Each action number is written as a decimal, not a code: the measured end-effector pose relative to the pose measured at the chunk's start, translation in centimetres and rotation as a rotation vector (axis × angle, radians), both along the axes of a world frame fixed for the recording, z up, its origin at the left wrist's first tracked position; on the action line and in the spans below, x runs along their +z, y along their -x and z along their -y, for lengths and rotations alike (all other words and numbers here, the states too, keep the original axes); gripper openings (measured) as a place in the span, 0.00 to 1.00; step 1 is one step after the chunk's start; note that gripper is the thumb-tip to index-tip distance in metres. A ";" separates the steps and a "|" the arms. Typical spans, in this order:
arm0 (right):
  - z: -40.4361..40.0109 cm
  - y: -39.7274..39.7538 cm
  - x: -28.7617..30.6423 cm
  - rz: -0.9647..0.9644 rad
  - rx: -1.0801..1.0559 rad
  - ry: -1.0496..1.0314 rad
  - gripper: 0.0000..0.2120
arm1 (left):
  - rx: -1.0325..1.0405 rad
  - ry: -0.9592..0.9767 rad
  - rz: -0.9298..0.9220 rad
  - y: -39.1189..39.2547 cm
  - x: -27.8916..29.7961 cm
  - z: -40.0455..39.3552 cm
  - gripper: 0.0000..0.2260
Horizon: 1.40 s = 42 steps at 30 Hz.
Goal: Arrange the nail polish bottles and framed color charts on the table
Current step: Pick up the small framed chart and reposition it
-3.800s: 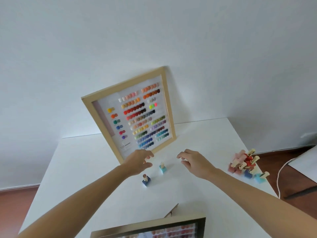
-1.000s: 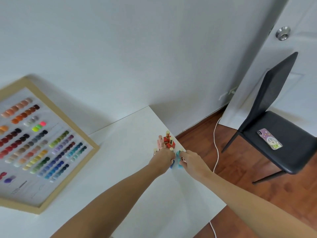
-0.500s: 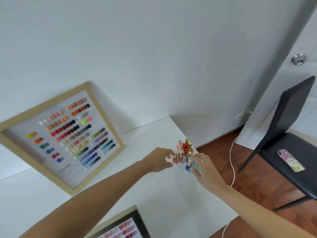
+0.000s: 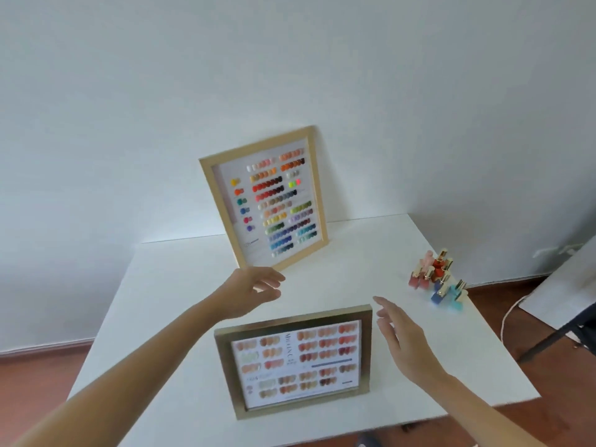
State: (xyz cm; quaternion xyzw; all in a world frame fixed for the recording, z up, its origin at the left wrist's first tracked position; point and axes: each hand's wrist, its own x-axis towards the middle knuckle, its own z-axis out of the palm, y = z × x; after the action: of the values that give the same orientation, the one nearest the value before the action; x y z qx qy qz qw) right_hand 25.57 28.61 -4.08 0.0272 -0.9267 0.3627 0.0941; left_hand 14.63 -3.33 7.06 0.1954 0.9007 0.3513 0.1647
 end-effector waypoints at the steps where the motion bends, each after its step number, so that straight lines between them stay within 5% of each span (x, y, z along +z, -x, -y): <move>1: 0.9 -0.4 0.0 0.001 -0.006 0.022 0.20 | 0.041 -0.012 -0.016 -1.2 -0.4 1.7 0.11; 7: 4.2 -2.3 -0.8 0.057 0.001 0.121 0.29 | 0.293 -0.248 -0.141 -8.2 -4.0 7.7 0.12; 18: 4.3 -1.6 -1.4 0.083 -0.010 0.072 0.43 | 0.445 -0.232 -0.194 -12.8 -10.3 6.3 0.31; 29: 6.0 4.8 0.0 0.037 0.223 0.063 0.43 | 0.646 -0.176 -0.265 -12.5 -9.6 8.0 0.31; 42: 21.7 14.6 2.5 -0.001 0.575 0.136 0.41 | 0.979 -0.155 -0.350 -11.4 -7.2 20.2 0.30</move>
State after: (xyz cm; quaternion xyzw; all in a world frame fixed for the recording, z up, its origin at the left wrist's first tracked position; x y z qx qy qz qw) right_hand 10.97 6.87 -1.63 0.2826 -0.8546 0.4356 -0.0104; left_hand 26.04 -23.53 -0.19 -0.1808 0.8720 0.4148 -0.1867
